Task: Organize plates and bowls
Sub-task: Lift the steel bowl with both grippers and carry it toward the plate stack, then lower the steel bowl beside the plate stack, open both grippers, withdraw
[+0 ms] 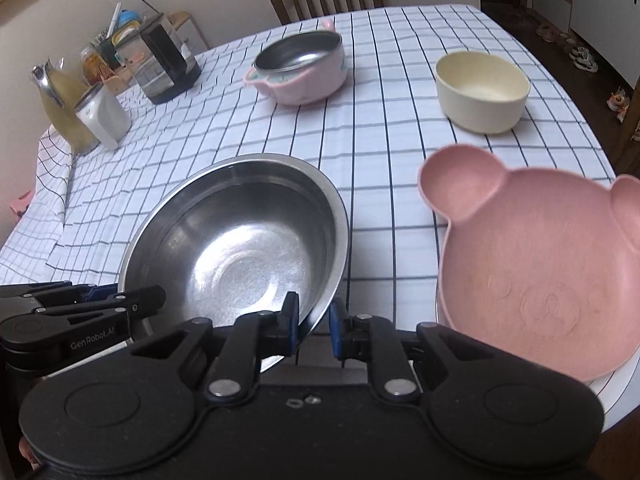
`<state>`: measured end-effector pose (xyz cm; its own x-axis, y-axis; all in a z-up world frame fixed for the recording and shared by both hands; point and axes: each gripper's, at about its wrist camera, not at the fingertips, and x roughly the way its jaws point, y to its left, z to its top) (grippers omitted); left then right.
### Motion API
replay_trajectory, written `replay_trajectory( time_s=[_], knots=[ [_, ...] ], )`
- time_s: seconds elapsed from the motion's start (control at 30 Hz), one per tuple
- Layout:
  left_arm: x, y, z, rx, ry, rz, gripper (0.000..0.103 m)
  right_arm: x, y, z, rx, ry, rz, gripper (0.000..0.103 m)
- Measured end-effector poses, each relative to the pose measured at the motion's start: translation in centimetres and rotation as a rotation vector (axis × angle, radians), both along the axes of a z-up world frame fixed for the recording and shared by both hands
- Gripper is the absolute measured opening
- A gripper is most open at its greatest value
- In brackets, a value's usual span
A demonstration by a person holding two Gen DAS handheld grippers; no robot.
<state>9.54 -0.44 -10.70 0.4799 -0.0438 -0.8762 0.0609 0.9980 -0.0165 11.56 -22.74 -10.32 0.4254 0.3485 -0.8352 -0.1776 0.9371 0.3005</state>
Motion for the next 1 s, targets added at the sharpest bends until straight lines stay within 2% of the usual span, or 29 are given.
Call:
replay_trajectory(
  time_s=[0.67,1.0],
  knots=[
    [0.2,0.6,-2.0,-0.025,0.056,0.01,0.022,-0.3,0.4,-2.3,-0.01,0.045,0.003,0.018],
    [0.4,0.9,-2.2,-0.041,0.069,0.005,0.023,-0.1,0.3,-2.1,-0.029,0.049,0.009,0.026]
  ],
)
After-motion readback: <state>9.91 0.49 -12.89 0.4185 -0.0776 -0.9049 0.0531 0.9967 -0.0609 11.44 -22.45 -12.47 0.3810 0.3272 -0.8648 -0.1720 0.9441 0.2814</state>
